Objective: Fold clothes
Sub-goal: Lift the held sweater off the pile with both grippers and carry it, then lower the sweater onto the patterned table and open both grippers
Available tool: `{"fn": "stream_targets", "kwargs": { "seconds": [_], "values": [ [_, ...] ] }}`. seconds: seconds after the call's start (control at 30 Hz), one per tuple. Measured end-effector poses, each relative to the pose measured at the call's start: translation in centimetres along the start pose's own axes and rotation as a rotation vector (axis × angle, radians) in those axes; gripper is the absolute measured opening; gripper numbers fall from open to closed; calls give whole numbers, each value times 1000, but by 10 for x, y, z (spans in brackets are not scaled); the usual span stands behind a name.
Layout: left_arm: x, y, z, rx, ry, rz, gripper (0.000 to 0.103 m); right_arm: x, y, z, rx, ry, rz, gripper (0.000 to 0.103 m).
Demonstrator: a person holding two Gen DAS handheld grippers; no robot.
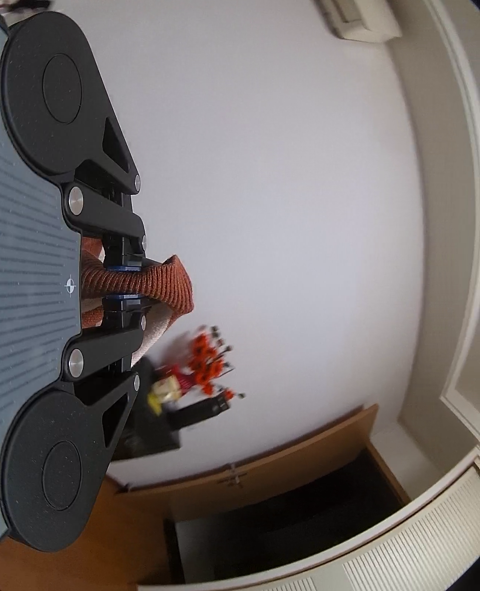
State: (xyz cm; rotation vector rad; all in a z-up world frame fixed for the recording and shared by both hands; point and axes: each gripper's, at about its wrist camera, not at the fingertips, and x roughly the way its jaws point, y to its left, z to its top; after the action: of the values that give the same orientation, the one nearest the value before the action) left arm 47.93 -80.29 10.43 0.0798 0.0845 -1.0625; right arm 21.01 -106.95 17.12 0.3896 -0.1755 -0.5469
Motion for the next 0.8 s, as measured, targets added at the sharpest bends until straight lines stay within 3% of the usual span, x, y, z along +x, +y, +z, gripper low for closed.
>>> {"fn": "stream_targets", "kwargs": {
  "seconds": [0.2, 0.33, 0.47, 0.63, 0.8],
  "values": [
    [22, 37, 16, -16, -55, 31, 12, 88, 21, 7, -46, -24, 39, 9],
    [41, 58, 17, -54, -48, 109, 12, 155, 38, 15, -109, -22, 124, 9],
    [79, 74, 8, -30, 9, 211, 13, 235, 45, 8, -119, 17, 200, 9],
    [154, 102, -19, -47, 119, 402, 13, 370, 38, -41, -84, 163, 304, 9],
    [257, 155, -55, -156, 267, 691, 12, 504, 46, -113, -100, 328, 406, 9]
  ]
}}
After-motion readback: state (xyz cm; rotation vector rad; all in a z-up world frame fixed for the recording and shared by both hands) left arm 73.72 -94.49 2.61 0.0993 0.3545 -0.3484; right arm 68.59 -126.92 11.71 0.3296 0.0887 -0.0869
